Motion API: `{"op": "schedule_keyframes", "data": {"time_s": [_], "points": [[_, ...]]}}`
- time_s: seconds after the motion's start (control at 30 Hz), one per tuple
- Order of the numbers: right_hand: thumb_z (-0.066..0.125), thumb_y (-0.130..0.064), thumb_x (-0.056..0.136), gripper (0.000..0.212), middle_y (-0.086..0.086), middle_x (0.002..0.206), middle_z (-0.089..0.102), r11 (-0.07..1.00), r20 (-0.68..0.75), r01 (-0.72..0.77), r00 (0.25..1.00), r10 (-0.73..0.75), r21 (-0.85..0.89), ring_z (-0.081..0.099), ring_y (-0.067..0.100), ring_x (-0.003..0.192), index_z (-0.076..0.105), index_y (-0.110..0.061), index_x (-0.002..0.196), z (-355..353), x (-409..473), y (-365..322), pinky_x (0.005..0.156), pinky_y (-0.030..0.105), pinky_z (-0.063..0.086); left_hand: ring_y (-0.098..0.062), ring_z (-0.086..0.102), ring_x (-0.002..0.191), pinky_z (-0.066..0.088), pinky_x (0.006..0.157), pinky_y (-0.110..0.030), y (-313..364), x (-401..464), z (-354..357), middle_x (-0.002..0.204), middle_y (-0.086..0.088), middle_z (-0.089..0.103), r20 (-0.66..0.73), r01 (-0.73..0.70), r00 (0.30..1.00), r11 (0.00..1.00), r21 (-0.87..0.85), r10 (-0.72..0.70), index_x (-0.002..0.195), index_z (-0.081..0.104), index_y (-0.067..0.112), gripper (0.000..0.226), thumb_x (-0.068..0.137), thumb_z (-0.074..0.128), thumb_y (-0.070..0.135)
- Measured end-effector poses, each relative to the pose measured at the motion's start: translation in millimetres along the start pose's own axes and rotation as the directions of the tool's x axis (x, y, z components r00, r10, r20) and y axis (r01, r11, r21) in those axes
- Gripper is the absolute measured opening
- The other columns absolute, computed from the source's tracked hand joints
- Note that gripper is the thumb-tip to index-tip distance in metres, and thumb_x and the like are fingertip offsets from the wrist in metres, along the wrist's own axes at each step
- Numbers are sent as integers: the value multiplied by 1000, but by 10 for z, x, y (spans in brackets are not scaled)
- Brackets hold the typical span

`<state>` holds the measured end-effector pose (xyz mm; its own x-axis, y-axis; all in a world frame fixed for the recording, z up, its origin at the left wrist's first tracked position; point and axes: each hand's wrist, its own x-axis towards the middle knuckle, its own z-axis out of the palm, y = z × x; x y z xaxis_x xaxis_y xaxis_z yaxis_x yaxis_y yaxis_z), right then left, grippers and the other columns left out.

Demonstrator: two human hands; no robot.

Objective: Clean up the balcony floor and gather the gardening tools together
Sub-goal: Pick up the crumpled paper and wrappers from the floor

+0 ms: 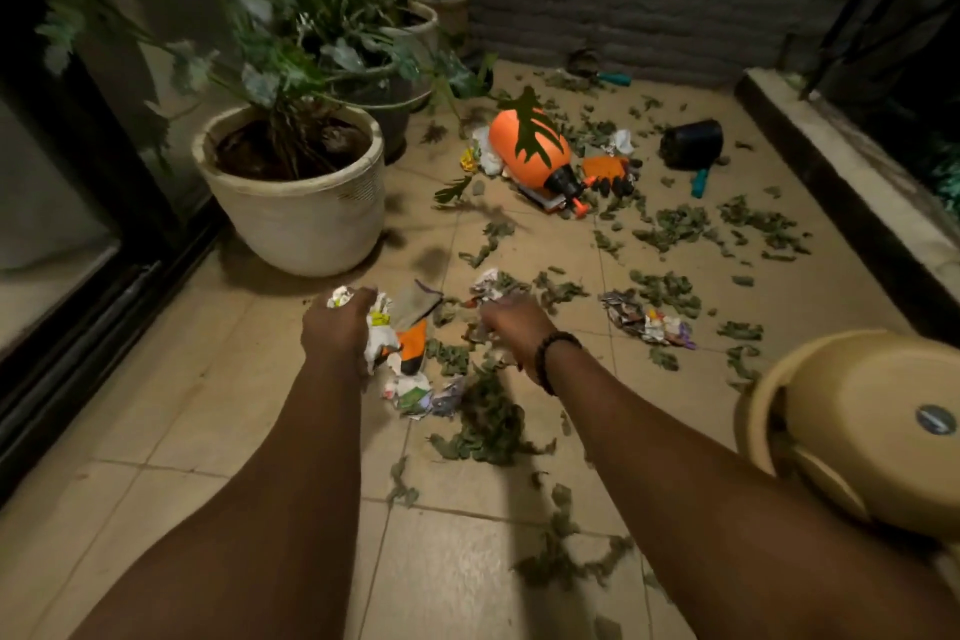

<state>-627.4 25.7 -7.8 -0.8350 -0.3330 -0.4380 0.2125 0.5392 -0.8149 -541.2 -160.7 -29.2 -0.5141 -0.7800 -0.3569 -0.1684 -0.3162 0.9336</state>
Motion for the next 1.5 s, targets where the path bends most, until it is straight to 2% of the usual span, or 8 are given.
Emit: {"op": "schedule_keyframes", "data": {"time_s": [0.13,0.4,0.63,0.73,0.87,1.03,1.2,1.5], "points": [[66,-57,84,43,-6,73,41,979,147,55,989,-27,-194,37,11,63,41,-26,69,355,203,210,54,27,29,-28,68,88,55,83,-42,113,308,-172,82,-6,66,-35,-64,997,998,29,65,72,67,15,21,67,82,29],[62,-15,92,57,17,147,28,657,320,328,938,-138,-679,49,41,121,40,-27,143,995,396,706,101,41,44,-25,63,73,54,76,-39,-71,475,-377,70,-6,64,-69,-18,997,999,34,21,64,64,16,22,70,84,25],[51,-17,95,44,14,131,45,516,332,449,892,-306,-729,54,36,112,47,-26,138,1035,444,875,87,36,46,-23,62,73,50,73,-34,-140,607,-290,70,0,64,-61,-95,993,992,83,100,70,64,20,20,80,80,25],[62,-18,90,28,11,115,56,680,242,424,905,-351,-599,57,31,103,63,-18,119,960,501,714,81,32,44,-25,61,73,50,75,-38,-188,643,-323,68,-1,64,-63,-102,992,988,114,110,66,63,19,23,74,80,31],[58,-28,89,19,5,80,63,976,7,170,985,-172,136,56,21,76,63,-12,79,783,510,365,63,27,43,-19,60,64,49,69,-30,-179,689,-311,66,-2,62,-42,-105,993,991,79,109,69,65,16,20,80,79,25],[42,-35,103,37,5,82,75,533,179,-90,977,-117,841,71,16,67,69,-11,97,577,466,-185,55,23,54,-15,60,62,47,45,-14,-173,535,16,75,-6,63,65,-65,995,995,-73,70,87,67,6,9,89,72,13],[46,-32,99,33,9,96,74,602,173,-48,973,-151,797,71,20,82,71,-12,99,701,331,-469,71,31,58,-31,72,92,58,82,-41,-35,326,376,107,-17,72,264,48,964,967,-250,20,110,69,6,35,84,73,28],[39,-30,92,36,-7,60,39,892,-111,292,956,-271,345,34,16,64,42,-24,57,772,234,-516,65,32,29,-32,73,88,59,83,-47,109,187,441,97,-17,74,251,89,968,927,-363,5,99,71,11,18,84,75,19]]}}
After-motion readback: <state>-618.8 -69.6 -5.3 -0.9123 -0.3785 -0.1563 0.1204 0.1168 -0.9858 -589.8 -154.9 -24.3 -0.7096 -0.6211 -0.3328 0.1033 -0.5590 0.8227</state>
